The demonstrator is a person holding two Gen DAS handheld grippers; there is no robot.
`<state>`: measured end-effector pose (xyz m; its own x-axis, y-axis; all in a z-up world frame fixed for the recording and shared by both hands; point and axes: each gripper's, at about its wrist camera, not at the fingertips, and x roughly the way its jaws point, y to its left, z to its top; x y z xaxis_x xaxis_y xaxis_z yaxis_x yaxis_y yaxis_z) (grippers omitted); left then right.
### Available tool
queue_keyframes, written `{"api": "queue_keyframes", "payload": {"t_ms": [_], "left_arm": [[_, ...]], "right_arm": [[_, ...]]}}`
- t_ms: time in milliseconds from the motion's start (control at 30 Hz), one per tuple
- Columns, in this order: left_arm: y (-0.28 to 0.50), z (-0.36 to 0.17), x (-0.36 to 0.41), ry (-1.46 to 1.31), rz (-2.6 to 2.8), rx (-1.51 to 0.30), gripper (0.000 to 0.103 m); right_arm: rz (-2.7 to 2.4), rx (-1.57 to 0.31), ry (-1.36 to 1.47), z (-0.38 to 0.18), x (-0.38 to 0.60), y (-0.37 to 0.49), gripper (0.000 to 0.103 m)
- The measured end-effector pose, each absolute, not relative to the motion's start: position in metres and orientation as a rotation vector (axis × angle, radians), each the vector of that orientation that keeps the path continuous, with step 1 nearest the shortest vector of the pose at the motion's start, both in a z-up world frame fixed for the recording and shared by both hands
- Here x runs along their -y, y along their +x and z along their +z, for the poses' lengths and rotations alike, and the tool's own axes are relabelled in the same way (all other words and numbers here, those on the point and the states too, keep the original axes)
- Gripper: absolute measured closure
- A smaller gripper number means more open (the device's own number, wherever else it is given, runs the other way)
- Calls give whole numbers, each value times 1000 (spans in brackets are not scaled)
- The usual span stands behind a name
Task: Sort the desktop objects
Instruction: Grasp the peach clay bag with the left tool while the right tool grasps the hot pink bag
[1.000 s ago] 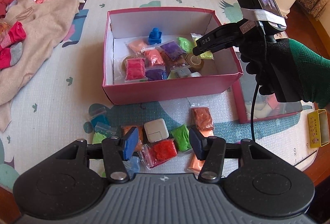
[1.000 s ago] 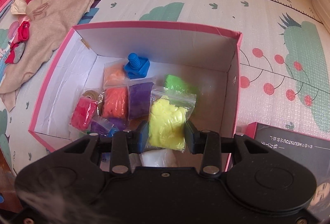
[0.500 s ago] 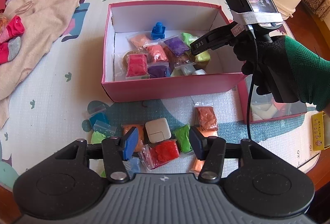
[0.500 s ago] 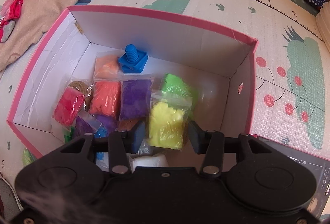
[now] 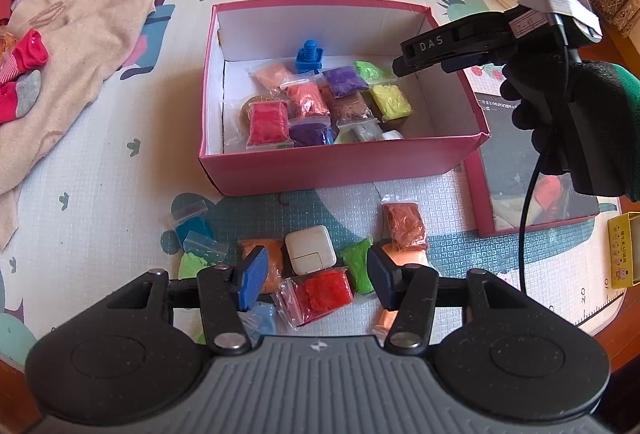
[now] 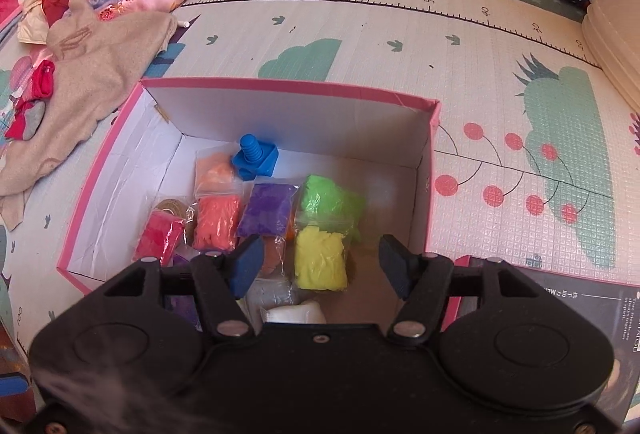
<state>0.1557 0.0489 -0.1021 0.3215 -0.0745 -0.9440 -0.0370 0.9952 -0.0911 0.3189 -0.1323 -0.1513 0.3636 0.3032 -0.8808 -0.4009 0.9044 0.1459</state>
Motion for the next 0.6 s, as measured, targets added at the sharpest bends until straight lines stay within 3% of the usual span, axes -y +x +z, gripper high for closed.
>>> {"api": "queue_keyframes", "payload": {"t_ms": [600], "left_arm": [[138, -127, -29, -97, -203, -1177, 50]], "right_arm": [[443, -1076, -17, -103, 193, 238, 35]]}}
